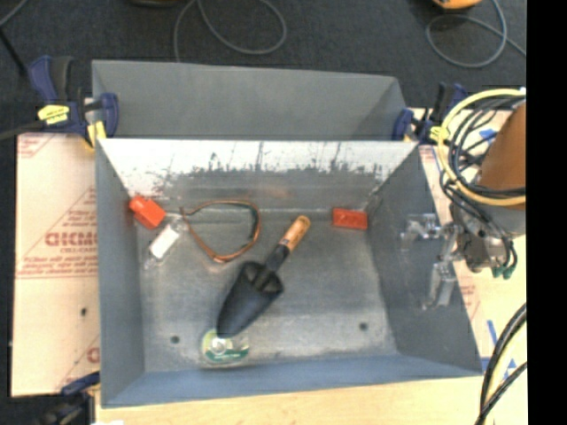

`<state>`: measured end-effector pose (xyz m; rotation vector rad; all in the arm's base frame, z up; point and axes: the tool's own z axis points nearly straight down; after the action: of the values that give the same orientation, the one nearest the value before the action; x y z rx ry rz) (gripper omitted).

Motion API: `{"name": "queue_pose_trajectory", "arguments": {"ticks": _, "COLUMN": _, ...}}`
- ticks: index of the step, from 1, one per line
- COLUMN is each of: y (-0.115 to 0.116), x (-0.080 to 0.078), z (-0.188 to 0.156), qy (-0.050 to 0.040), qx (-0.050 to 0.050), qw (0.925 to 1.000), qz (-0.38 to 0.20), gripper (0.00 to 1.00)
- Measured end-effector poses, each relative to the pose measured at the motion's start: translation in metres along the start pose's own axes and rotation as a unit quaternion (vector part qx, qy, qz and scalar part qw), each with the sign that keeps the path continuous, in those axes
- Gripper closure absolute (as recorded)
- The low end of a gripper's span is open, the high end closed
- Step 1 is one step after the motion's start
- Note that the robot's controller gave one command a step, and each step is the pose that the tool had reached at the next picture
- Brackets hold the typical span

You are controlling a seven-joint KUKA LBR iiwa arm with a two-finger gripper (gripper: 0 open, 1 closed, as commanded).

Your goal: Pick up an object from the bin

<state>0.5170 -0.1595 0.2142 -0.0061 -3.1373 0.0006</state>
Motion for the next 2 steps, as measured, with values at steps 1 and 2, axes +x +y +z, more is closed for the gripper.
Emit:
{"name": "queue_pose_trajectory", "arguments": {"ticks": 1, "y": 0.001, "x": -0.002, "z": -0.004, "qy": -0.0040, "qx": 0.001, "qw": 1.0000, "qz": -0.002, "gripper": 0.00}}
{"name": "queue_pose_trajectory", "arguments": {"ticks": 2, "y": 0.053, "x": 0.000, "z": 0.022, "qy": -0.0031, "qx": 0.001, "qw": 0.9999, "qz": 0.013, "gripper": 0.00}}
